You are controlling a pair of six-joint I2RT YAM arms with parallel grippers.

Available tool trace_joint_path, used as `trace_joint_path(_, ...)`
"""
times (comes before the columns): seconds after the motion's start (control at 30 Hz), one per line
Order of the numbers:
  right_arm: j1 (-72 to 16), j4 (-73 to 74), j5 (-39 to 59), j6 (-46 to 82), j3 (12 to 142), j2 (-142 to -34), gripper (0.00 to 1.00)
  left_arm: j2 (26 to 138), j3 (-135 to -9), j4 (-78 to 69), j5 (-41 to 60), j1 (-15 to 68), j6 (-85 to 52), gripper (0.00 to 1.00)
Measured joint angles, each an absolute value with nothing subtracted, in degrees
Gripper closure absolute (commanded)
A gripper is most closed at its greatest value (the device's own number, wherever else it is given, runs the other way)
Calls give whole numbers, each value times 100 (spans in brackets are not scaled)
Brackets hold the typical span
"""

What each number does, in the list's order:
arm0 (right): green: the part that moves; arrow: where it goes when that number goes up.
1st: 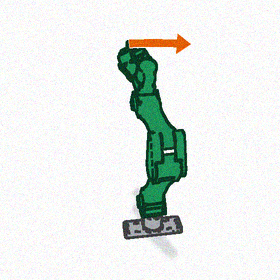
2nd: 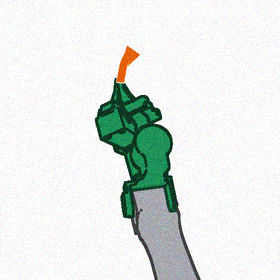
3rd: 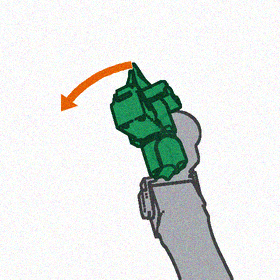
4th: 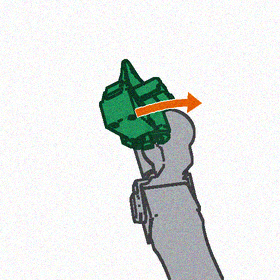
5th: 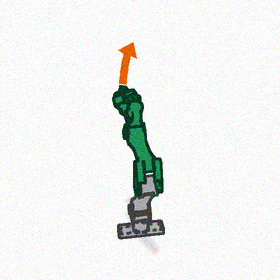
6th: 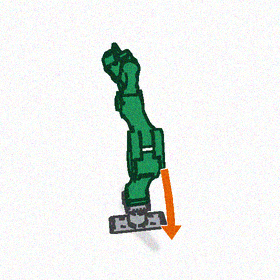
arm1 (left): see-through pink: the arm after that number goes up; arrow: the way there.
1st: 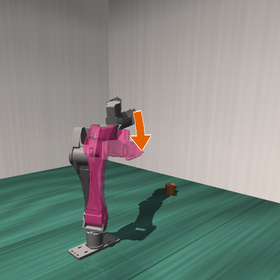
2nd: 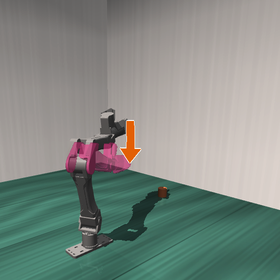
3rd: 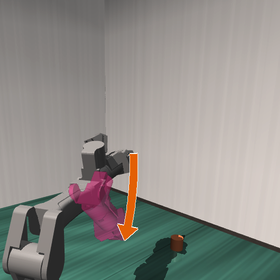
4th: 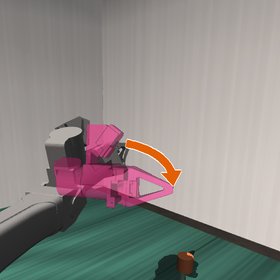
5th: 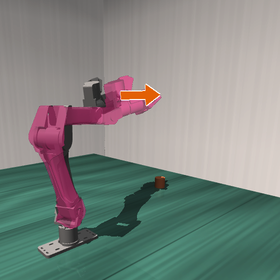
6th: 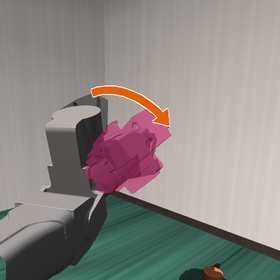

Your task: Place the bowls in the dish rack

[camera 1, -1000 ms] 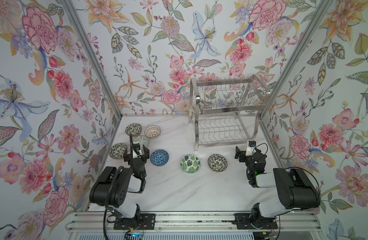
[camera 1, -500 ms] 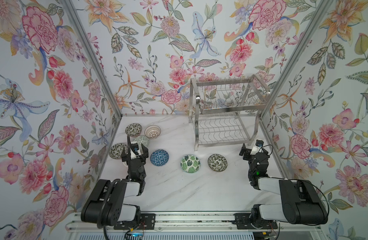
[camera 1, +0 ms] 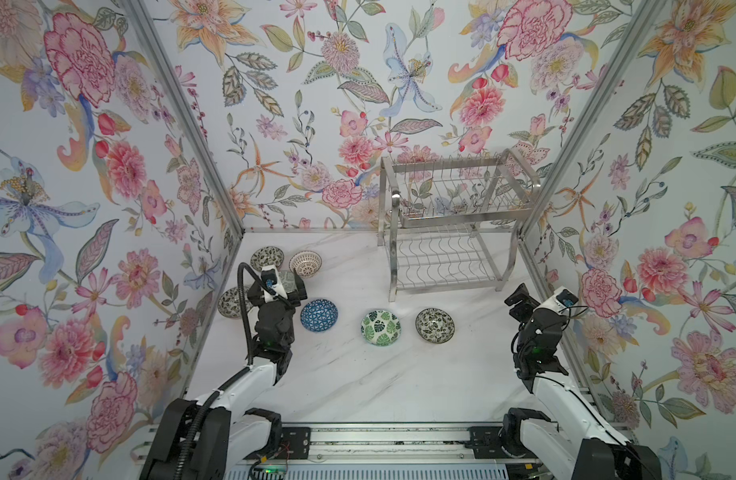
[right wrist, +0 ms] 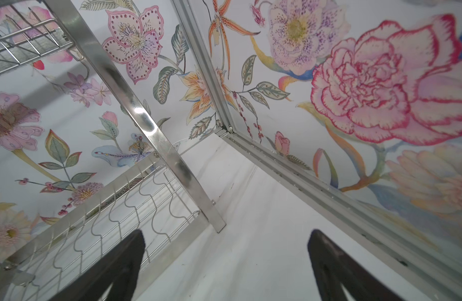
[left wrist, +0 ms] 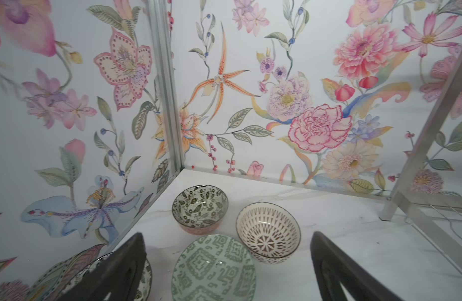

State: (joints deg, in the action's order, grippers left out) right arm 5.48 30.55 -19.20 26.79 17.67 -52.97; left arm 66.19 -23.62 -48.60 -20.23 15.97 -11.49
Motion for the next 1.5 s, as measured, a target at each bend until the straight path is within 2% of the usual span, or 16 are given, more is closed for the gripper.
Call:
trace_joint_path(0.23,775,1894,-1398,2895,2801,-5527,1,7422,-3363,-4294,-1925,2882,-1017,1)
trace_joint_path(0.37,775,1632,-1035,2749,3667,-6259,1,8156,-3951,-4257,-2067,3627,-532,1)
trace_joint_path(0.57,775,1599,-639,2545,4145,-7347,1,9113,-4646,-4550,-2263,4375,183,1)
trace_joint_path(1.07,558,2394,-805,1940,4967,-9205,2,10444,-5972,-4462,-1789,4416,-698,1)
trace_joint_path(1.2,491,2477,-985,1785,5221,-9596,6,10711,-6178,-4462,-1780,4416,-965,1)
trace_joint_path(1.27,478,2521,-1037,1726,5266,-9695,8,10807,-6233,-4471,-1822,4416,-1074,6)
trace_joint_path(1.5,456,2644,-1125,1503,5505,-9935,19,11085,-6296,-4799,-1839,4416,-1402,10)
